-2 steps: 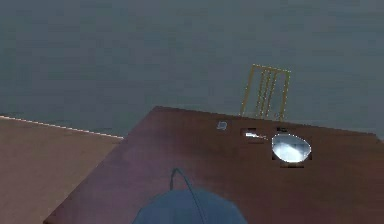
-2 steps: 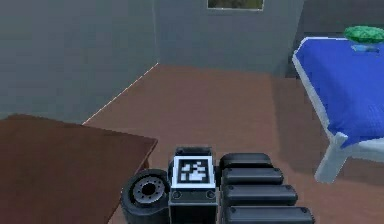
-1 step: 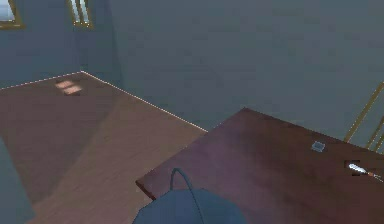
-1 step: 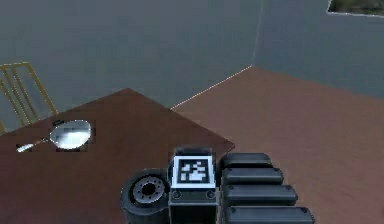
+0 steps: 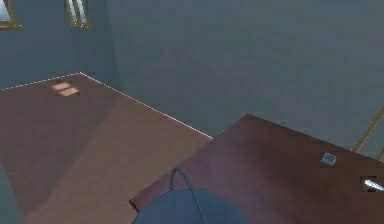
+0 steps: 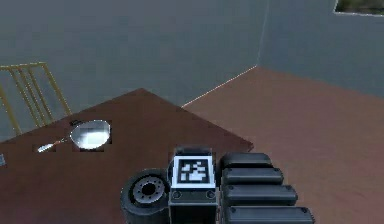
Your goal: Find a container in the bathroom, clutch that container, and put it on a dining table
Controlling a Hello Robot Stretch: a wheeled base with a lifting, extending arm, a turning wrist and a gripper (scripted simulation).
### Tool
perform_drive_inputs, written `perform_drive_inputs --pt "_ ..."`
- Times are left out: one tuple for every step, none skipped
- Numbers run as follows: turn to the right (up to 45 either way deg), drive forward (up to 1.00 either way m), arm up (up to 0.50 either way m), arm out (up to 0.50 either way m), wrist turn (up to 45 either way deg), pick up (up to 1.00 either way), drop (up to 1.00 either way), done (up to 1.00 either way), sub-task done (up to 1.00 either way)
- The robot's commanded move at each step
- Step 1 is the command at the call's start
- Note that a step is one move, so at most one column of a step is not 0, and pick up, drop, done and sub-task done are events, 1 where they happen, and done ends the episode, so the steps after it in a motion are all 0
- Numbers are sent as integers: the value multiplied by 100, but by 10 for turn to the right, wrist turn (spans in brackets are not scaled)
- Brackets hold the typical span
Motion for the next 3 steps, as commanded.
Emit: perform_drive_inputs --pt "450 0 0 0 0 0 0 0 0" --pt "450 0 0 0 0 0 0 0 0" --pt "30 0 0 0 0 0 0 0 0"
